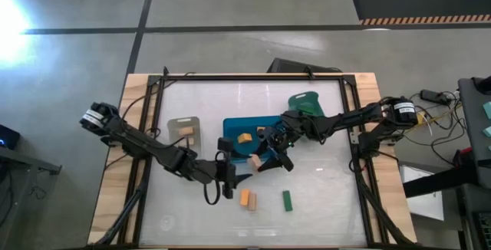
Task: Sort & place blocks by color
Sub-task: Put the brown block into the gray bin
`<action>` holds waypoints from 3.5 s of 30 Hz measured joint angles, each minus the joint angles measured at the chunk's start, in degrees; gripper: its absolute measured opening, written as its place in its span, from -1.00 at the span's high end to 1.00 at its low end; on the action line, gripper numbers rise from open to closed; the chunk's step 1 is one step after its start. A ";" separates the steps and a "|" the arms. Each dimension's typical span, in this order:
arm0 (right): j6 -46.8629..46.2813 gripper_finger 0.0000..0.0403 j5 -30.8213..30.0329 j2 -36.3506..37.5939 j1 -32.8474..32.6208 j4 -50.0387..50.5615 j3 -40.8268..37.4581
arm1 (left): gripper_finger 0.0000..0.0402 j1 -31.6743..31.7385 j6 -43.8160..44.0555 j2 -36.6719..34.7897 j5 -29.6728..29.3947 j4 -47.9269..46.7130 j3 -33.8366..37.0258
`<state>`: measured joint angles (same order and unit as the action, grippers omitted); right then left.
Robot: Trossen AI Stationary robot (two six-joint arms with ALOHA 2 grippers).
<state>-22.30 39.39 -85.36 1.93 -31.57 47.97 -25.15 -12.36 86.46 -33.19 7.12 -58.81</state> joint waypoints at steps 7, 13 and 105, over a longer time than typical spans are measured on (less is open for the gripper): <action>0.41 -0.36 -0.39 -0.02 0.00 0.09 -0.02 | -0.30 0.04 -1.94 3.36 -0.15 4.68 -0.24; 0.36 -0.36 -0.41 -0.04 -0.02 0.22 -0.06 | -0.30 0.22 -5.00 5.90 -0.13 9.79 -0.50; 11.45 -0.62 -4.15 13.64 8.46 23.72 -0.07 | 0.36 16.24 37.08 -9.73 19.06 -69.43 9.73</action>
<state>-10.86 35.24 -71.72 10.39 -7.84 47.90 -8.91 24.72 76.73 -14.13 -62.31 -49.08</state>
